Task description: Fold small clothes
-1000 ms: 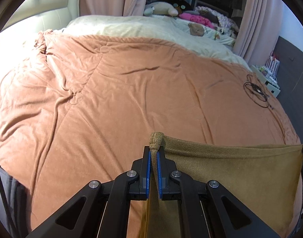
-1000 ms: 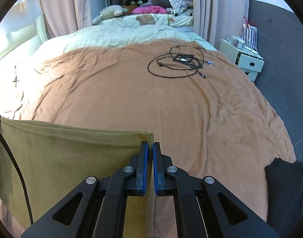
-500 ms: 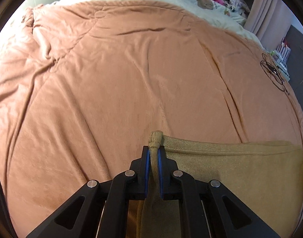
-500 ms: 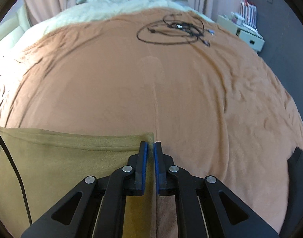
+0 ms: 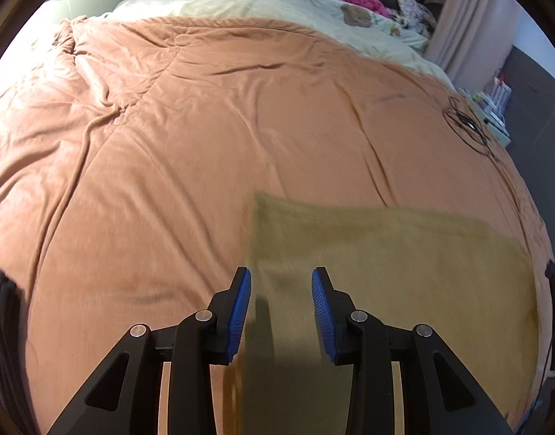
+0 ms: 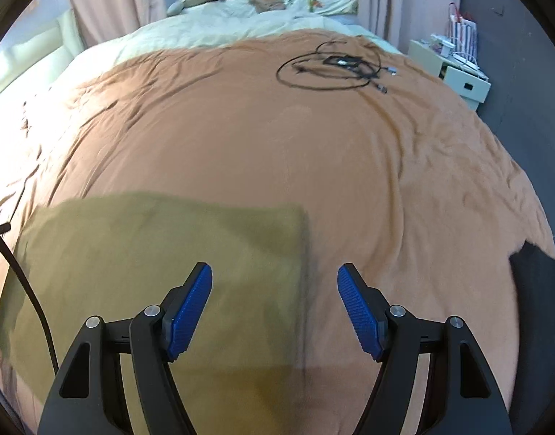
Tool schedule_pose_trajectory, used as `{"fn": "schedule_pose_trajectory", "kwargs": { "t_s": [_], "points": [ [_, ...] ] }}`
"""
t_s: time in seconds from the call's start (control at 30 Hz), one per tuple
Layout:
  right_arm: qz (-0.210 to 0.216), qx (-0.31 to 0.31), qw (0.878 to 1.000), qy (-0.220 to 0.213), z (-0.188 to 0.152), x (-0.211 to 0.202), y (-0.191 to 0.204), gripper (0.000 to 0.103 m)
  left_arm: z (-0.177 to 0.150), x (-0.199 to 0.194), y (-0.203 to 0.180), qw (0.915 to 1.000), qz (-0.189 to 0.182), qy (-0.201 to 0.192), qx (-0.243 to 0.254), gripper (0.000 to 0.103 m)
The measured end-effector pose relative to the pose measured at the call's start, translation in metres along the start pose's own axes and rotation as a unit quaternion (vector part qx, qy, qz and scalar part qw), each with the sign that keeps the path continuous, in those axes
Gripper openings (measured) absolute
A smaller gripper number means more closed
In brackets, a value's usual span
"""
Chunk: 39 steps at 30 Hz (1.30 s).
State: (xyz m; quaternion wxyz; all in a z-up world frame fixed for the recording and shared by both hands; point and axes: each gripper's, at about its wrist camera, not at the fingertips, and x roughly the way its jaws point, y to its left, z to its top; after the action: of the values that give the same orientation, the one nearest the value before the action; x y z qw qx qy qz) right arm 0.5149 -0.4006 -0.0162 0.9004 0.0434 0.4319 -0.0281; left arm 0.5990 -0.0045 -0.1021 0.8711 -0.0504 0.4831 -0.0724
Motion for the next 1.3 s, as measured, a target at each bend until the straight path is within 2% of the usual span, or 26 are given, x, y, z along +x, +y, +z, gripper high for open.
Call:
{"fn": "schedule_pose_trajectory", "kwargs": {
  "t_s": [0.37,0.53,0.73,0.87,0.93,1.1,1.2,1.3],
  "points": [
    [0.033,-0.013,0.999,0.032,-0.053,-0.044,0.007,0.07,-0.076,-0.024,-0.03,0.9991,-0.018,0.028,0.025,0.037],
    [0.05,0.003,0.998,0.043,-0.081,-0.054,0.006,0.07,-0.11,-0.029,-0.035,0.9987,-0.008,0.039,0.032,0.037],
    [0.031,-0.011,0.998,0.061,-0.114,-0.054,0.005,0.07,-0.151,-0.03,-0.032,0.9971,0.021,0.058,0.044,0.037],
    [0.005,-0.019,0.997,0.07,-0.134,-0.058,0.001,0.07,-0.168,-0.037,-0.024,0.9969,0.026,0.062,0.04,0.037],
    [0.003,-0.013,0.997,0.082,-0.143,-0.059,-0.002,0.07,-0.176,-0.04,-0.018,0.9969,0.026,0.065,0.036,0.037],
    [-0.004,-0.004,0.997,0.079,-0.156,-0.072,-0.014,0.07,-0.19,-0.054,-0.006,0.9971,0.032,0.063,0.027,0.037],
    [-0.005,0.013,0.997,0.08,-0.164,-0.082,-0.021,0.065,-0.194,-0.066,0.006,0.9977,0.033,0.058,0.01,0.037],
    [0.002,0.039,0.996,0.078,-0.17,-0.095,-0.03,0.056,-0.194,-0.084,0.017,0.998,0.045,0.043,-0.01,0.037]
  ]
}}
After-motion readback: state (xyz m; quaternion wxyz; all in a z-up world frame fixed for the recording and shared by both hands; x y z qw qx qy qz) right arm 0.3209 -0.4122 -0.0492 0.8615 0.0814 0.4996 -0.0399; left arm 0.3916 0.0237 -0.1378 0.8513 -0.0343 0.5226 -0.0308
